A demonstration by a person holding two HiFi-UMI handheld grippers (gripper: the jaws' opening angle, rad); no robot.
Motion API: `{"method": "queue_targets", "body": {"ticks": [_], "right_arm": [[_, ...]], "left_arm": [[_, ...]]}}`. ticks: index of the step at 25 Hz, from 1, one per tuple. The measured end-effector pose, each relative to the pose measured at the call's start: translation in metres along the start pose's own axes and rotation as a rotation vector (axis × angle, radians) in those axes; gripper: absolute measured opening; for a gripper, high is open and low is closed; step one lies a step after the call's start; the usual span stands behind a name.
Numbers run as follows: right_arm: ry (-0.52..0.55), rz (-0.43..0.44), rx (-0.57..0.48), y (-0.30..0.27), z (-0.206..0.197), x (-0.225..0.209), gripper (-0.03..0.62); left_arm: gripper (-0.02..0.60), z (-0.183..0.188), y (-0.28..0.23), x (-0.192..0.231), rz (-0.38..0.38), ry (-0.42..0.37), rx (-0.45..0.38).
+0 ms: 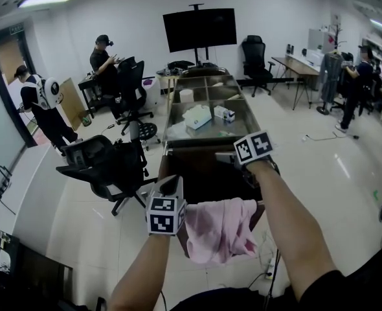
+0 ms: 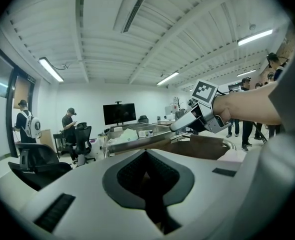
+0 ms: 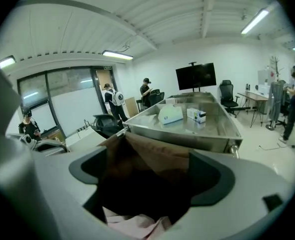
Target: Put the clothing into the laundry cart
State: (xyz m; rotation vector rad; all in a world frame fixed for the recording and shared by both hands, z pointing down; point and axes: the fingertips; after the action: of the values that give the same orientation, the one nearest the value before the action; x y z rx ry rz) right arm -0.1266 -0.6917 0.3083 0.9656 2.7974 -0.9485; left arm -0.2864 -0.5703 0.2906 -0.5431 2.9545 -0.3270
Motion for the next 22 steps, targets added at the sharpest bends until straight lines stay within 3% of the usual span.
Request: {"method": "queue_targets", "body": {"ticks": [8,11,15,16,17,22], "right_arm": [[0.033,0.0,-0.112,0.049,0.009,0.036,0.511],[0.04,-0.008,-0.162,0.071,0.007,0.051,0.456],[0.058,-0.064,-0.265,0.103,0.006,0.072,0.096],[0.055,-0.07,-0.286,0.11,0.003,0.079,0.044],[0.049,-0.071,-0.305,0.118,-0.001,0.085,0.005],[0.038,-0.085,-0.384,0.154,-0.028,0.122,0.005]], "left_arm": [[0.0,0.004,0.028,-0.005,-0.02,0.006,-0.026],[0.0,-0.001,0.043,-0.011,-0.04,0.003,-0.031],[0.0,-0.012,0.063,-0.016,-0.068,-0.001,-0.031],[0.0,-0.014,0.069,-0.017,-0.075,0.001,-0.033],[0.0,-0.015,0.075,-0.018,-0.083,0.002,-0.035],[0.0,-0.025,0.11,-0.024,-0.133,-0.001,-0.041]]}}
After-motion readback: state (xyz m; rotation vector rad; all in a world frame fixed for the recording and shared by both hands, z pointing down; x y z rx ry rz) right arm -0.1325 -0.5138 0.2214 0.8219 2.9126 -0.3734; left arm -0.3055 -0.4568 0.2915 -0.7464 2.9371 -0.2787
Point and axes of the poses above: the fingertips, and each gripper's own axes: y backward along the fingers, x to its left, z out of its top
